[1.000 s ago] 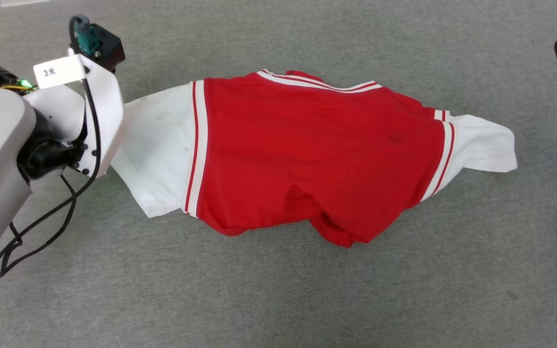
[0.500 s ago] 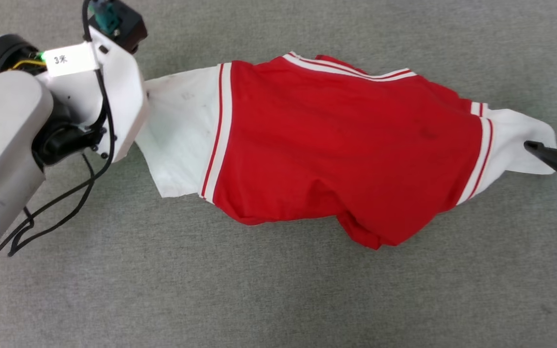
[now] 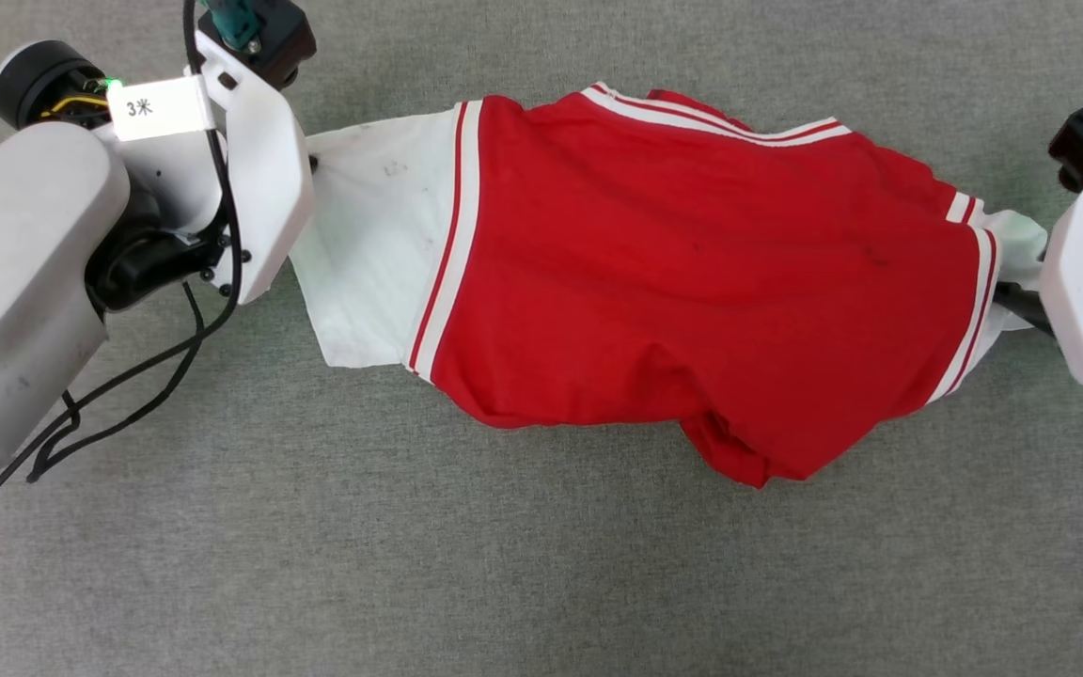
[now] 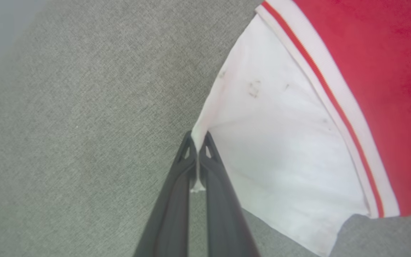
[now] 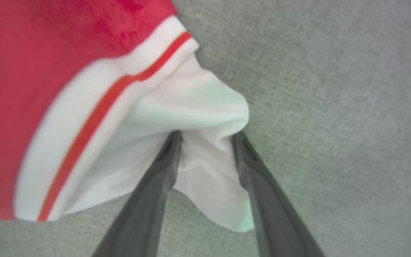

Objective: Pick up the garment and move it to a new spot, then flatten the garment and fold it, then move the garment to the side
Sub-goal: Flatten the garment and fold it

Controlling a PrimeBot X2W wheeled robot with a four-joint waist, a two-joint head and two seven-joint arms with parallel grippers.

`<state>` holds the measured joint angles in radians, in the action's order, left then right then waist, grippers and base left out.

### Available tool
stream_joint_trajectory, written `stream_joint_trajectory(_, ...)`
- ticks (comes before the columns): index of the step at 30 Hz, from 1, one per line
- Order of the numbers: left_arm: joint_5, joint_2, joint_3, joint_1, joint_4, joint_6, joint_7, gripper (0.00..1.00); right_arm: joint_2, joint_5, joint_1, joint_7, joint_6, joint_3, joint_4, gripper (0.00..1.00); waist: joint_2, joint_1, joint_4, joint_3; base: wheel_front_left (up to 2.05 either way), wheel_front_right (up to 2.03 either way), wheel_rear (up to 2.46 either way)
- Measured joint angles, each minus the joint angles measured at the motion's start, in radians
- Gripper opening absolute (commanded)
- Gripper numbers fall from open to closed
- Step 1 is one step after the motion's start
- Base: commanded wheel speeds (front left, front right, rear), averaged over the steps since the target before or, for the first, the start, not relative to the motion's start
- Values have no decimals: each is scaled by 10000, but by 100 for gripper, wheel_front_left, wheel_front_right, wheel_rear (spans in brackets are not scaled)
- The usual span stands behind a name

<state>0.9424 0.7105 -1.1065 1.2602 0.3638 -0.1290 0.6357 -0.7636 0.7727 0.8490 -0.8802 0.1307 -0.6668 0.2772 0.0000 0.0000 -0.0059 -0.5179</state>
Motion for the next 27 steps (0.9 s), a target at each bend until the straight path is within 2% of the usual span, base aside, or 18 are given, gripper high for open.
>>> stream_joint_trajectory(6, 157, -12, -127, -1, 178, 0, -677, 0, -134, 403, 101, 1390, 6, -403, 161, 0, 0, 1, -104, 474, 0, 0, 0)
stream_joint_trajectory(11, -6, 318, -157, 10, -50, -2, -1659, 0, -683, 658, 284, 2690, 6, -399, -299, 0, 0, 1, -193, 1124, 0, 0, 0)
stream_joint_trajectory(14, -165, 477, -31, 116, -324, -2, -2311, 0, -1041, 803, 353, 3104, 6, -399, -692, 0, 0, 1, -235, 1525, 0, 0, 0)
stream_joint_trajectory(21, -489, 654, 579, 689, -974, 163, -3463, 0, -1547, 905, 1045, 3432, 6, -90, -1542, 0, 0, 0, -242, 2197, 0, 0, 0)
stream_joint_trajectory(27, -656, 690, 1175, 1604, -1106, 433, -3833, 0, -1411, 449, 2461, 3241, 6, 309, -1595, 0, 0, 0, -188, 2139, 0, 0, 0)
